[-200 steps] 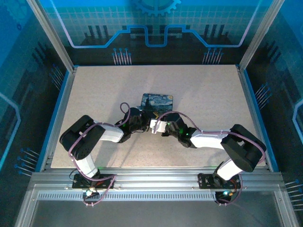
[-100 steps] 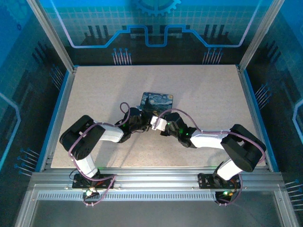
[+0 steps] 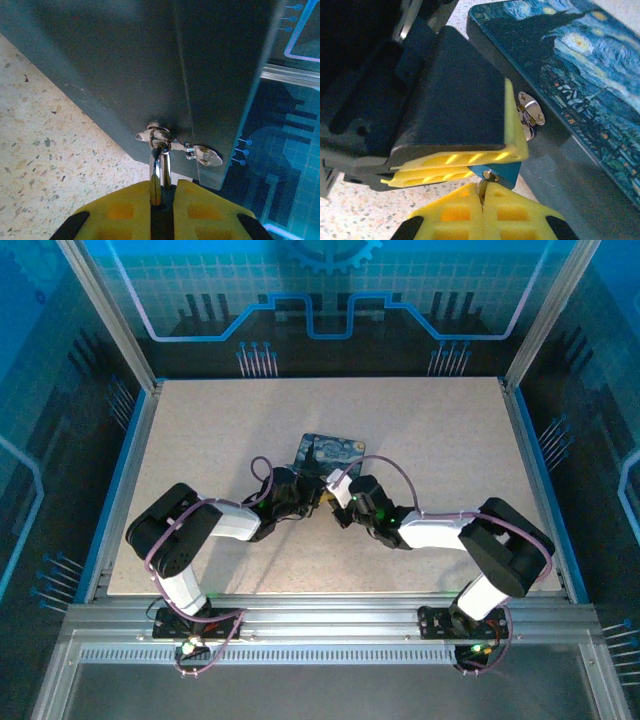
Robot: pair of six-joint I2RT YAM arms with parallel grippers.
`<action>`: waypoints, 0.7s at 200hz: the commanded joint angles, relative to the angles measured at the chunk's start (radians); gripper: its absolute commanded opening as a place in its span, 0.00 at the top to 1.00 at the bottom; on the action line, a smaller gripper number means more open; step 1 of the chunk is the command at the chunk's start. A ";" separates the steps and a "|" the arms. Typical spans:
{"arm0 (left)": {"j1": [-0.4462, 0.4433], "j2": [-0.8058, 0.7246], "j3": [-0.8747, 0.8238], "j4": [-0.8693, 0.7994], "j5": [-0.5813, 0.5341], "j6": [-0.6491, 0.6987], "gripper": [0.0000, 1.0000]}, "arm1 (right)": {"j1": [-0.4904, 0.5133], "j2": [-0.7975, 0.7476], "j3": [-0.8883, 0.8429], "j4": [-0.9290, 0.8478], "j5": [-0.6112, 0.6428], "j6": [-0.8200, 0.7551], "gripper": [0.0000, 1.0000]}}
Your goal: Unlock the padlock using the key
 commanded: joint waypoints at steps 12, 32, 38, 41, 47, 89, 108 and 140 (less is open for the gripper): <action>-0.026 0.008 -0.002 0.060 0.055 -0.009 1.00 | -0.018 0.015 0.040 0.081 -0.117 0.286 1.00; -0.029 0.012 -0.002 0.063 0.052 -0.010 1.00 | -0.026 0.007 0.047 0.060 -0.110 0.365 1.00; -0.030 0.013 -0.002 0.063 0.052 -0.011 1.00 | -0.031 0.007 0.047 0.057 -0.109 0.397 1.00; -0.031 0.013 -0.003 0.063 0.051 -0.011 1.00 | -0.034 0.007 0.046 0.056 -0.111 0.413 1.00; -0.030 0.014 -0.003 0.064 0.051 -0.009 1.00 | -0.039 0.010 0.045 0.057 -0.115 0.440 1.00; -0.032 0.020 -0.005 0.063 0.047 -0.010 1.00 | -0.043 0.031 0.053 0.034 -0.108 0.506 1.00; -0.032 0.019 -0.003 0.058 0.042 0.000 0.97 | -0.049 0.021 0.051 0.011 -0.097 0.522 1.00; -0.032 0.019 0.001 0.037 0.036 0.021 0.79 | -0.061 0.018 0.042 -0.022 -0.103 0.583 1.00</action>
